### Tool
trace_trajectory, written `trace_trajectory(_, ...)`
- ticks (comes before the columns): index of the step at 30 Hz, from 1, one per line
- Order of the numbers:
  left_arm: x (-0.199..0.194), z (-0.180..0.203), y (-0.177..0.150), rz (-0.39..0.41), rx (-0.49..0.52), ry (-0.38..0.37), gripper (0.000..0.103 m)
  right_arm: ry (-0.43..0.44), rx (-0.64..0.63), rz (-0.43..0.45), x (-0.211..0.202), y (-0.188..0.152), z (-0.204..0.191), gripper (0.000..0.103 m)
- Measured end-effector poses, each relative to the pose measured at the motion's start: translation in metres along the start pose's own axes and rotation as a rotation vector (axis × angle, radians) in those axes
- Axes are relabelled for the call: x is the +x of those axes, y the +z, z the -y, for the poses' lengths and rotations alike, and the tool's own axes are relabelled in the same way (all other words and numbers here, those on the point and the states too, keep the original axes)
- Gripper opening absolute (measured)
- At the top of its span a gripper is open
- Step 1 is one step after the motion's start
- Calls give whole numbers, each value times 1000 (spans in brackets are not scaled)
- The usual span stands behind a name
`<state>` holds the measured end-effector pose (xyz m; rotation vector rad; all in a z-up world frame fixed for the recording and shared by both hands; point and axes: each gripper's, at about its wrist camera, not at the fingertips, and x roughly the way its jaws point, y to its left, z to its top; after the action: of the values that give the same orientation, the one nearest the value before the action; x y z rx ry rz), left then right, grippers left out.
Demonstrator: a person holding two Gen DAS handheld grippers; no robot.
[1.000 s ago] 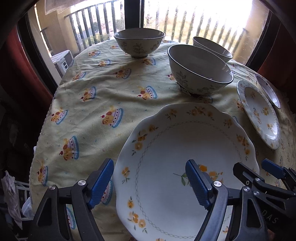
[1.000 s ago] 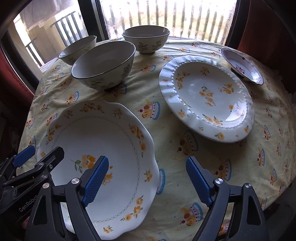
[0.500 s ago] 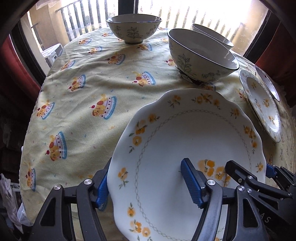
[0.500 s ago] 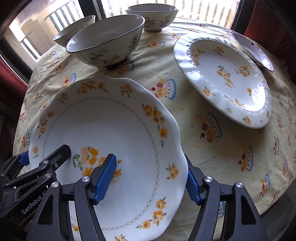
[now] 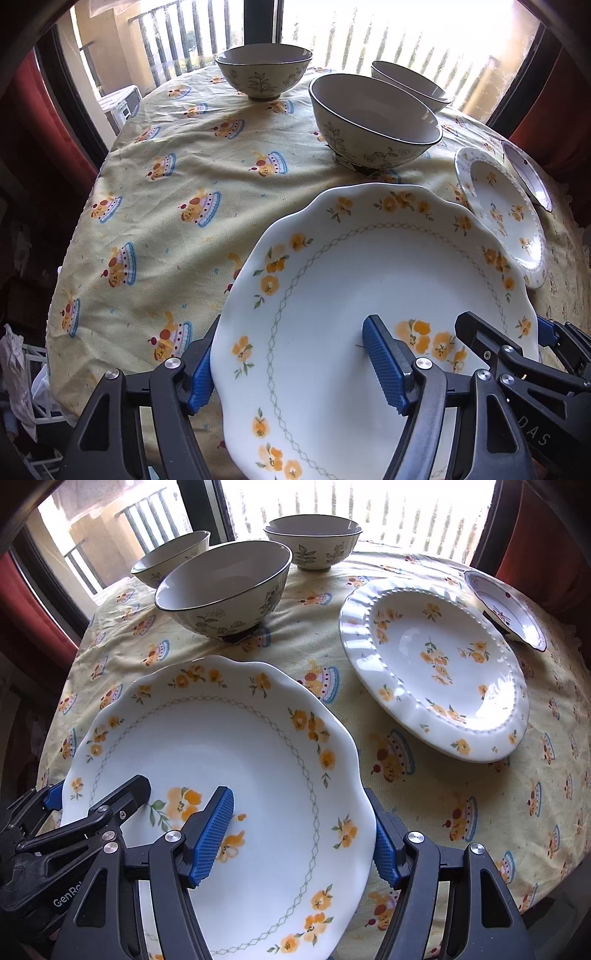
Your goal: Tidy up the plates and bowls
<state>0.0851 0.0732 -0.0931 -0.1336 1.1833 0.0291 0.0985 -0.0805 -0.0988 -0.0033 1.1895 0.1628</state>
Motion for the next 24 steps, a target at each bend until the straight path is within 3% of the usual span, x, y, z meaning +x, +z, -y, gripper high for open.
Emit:
trace_trajectory(7, -18, 52, -8, 52, -37, 21, 73, 15, -53, 36, -21, -2, 42, 71)
trace_trajectory(24, -22, 209, -24, 114, -11, 18, 73, 13, -45, 96, -53, -12, 205, 70)
